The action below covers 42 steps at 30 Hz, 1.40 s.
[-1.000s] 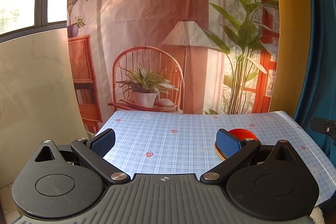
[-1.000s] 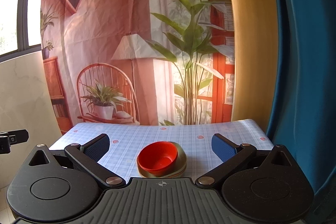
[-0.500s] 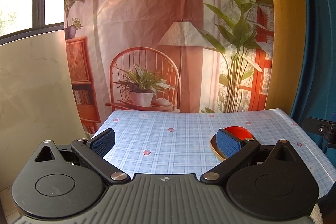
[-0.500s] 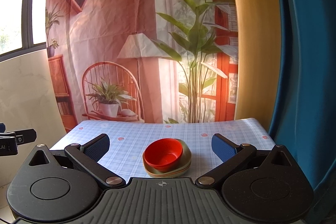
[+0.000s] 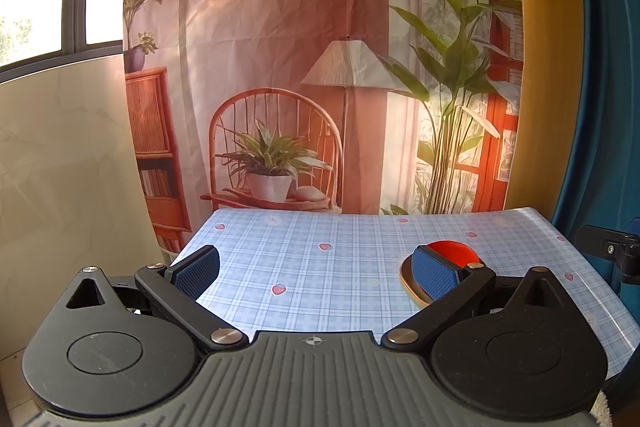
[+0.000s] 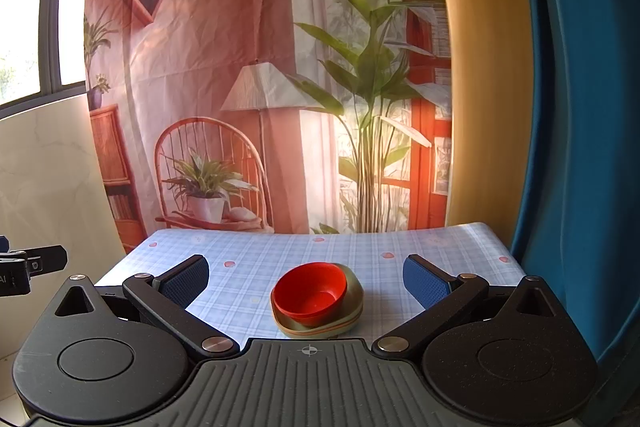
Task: Organize plates and bowls
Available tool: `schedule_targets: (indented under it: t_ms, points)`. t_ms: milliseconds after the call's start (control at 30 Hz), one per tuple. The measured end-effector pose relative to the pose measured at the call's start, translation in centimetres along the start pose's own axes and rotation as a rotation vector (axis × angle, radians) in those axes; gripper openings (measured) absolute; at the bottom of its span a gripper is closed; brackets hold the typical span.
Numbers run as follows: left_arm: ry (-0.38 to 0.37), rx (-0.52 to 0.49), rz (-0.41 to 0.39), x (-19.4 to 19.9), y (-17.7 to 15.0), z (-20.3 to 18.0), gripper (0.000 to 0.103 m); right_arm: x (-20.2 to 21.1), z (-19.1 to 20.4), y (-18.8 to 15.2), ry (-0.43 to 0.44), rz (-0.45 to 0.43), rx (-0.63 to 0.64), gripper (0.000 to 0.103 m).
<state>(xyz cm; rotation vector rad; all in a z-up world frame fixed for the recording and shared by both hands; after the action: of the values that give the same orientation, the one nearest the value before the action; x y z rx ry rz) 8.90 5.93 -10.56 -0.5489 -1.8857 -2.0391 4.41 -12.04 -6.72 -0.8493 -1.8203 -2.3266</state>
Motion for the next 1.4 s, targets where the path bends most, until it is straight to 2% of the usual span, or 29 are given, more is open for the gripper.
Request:
schedule_targets:
  t_ms: [1400]
  points:
    - [0.02,-0.014,-0.001,-0.17,0.05,0.68,0.103,-0.29,-0.67,-0.4,-0.009,0.007,-0.015,0.103]
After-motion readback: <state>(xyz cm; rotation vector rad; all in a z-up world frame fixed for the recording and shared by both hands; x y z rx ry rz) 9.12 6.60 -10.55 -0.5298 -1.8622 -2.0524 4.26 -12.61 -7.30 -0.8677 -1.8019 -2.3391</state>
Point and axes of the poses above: each gripper's, at about its wrist camera, not at the fingertips, and x roughly against the way its jaws point, z to its left, y to its top, the point moved 7 cm from there along -x, roughly the way its jaws point, and after that the axes turned 10 degrees about z, right-handed, at the moved point
